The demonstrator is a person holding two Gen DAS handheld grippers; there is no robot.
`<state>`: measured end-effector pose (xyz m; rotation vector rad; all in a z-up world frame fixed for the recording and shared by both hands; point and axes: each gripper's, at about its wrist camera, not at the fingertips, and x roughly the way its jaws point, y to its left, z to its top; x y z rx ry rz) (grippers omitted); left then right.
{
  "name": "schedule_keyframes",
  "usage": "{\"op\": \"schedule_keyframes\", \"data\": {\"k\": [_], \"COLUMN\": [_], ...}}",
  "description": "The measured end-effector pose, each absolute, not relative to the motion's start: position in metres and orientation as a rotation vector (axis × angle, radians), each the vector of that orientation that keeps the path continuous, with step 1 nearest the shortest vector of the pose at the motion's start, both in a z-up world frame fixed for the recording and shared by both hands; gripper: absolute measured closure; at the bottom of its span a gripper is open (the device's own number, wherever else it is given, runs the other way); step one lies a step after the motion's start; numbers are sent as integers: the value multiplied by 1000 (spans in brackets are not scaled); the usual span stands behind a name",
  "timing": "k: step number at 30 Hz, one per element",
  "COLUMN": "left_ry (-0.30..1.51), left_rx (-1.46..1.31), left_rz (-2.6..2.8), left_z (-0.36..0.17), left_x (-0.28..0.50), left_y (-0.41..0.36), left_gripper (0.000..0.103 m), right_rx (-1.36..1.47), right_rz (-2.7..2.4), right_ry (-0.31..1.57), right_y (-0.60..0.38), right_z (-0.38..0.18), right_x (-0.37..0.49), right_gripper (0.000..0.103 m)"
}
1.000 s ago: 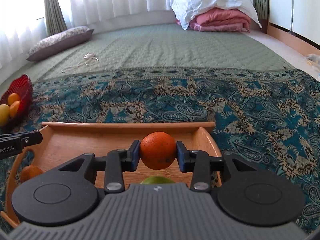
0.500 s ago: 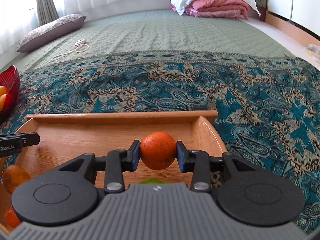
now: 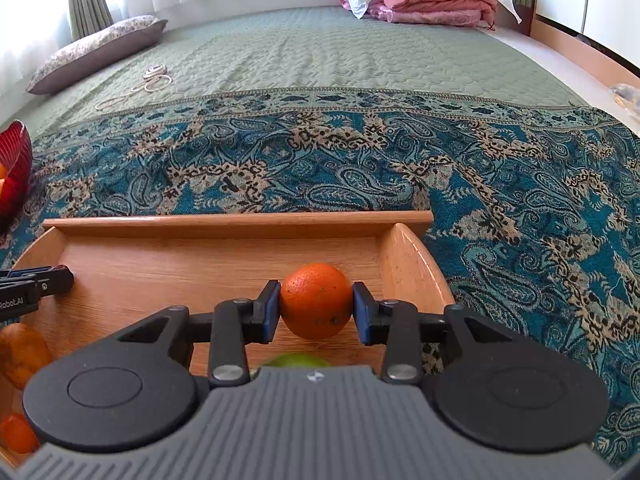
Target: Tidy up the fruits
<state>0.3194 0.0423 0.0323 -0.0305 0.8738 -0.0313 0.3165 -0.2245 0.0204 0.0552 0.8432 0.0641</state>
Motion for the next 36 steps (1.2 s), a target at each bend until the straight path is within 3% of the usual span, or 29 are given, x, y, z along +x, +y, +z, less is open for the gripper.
{"op": "schedule_keyframes", "data": {"k": [22, 27, 29, 31, 36], "left_ry": [869, 855, 843, 822, 760], "left_rx": [-28, -26, -18, -7, 30], "left_rz": [-28, -13, -11, -19, -33], "left_z": [32, 34, 36, 40, 54], "left_x": [315, 313, 310, 306, 292], "left_y": [47, 47, 47, 47, 46], "left_gripper": [82, 81, 79, 65, 54], "right_rx": [38, 49, 55, 53, 25], "right_rz": [49, 49, 54, 63, 108], "right_ry": [881, 880, 867, 849, 781], "right_y": [-225, -226, -226, -226, -222], "right_z": [17, 17, 19, 23, 40], "right_x": [320, 319, 316, 312, 297], "right_gripper": [60, 54, 46, 45, 41]}}
